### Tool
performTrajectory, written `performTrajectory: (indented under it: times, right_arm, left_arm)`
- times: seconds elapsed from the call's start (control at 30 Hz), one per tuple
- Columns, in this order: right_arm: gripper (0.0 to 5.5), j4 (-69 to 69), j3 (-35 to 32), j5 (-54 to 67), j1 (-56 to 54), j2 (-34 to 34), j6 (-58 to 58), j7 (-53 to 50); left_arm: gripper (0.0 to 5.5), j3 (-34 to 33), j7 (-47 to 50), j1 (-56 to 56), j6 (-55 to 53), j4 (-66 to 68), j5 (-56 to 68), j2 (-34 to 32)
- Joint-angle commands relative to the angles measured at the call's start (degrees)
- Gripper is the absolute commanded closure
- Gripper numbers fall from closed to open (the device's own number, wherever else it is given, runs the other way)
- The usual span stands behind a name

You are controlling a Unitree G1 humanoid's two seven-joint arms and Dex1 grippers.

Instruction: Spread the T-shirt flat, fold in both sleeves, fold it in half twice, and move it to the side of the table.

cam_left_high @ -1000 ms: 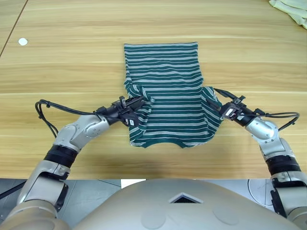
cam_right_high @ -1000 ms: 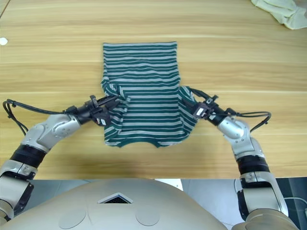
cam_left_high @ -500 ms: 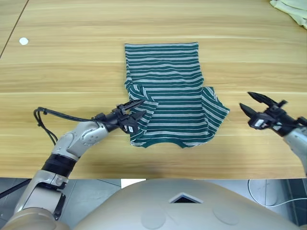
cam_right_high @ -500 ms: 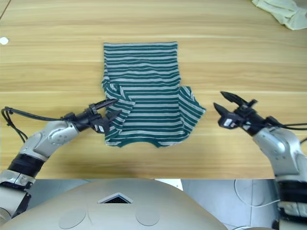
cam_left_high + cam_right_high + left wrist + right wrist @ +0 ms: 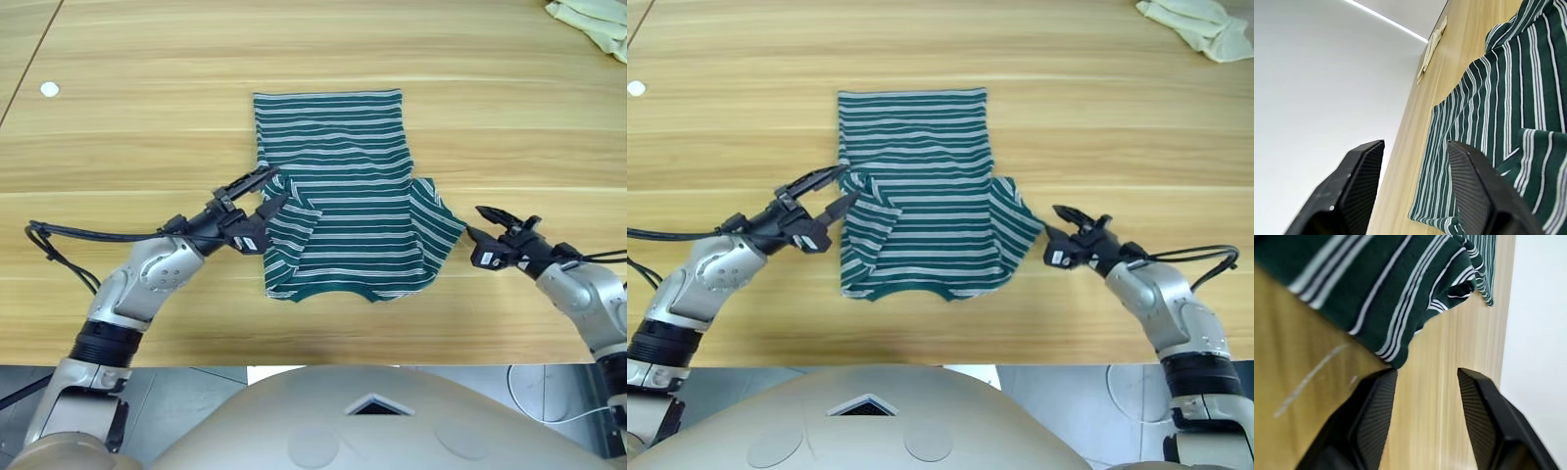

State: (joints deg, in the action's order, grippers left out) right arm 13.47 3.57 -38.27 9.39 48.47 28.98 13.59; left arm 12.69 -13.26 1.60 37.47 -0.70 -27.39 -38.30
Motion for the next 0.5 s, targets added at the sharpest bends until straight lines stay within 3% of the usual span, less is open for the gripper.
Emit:
performTrajectory:
  times: [0.03, 0.5]
  right_arm:
    - [3.22, 2.3, 4.6, -2.5, 1.2, -0.2, 0.0, 0.5]
    - [3.22, 3.2, 8.4, -1.6, 1.6, 1.2, 0.3, -1.8]
  left_arm:
    - [3.10, 0.5, -0.8, -0.1, 0.0, 0.7, -1.1, 0.2]
    - [3.10, 1.1, -1.5, -0.1, 0.3, 1.3, -1.6, 0.6]
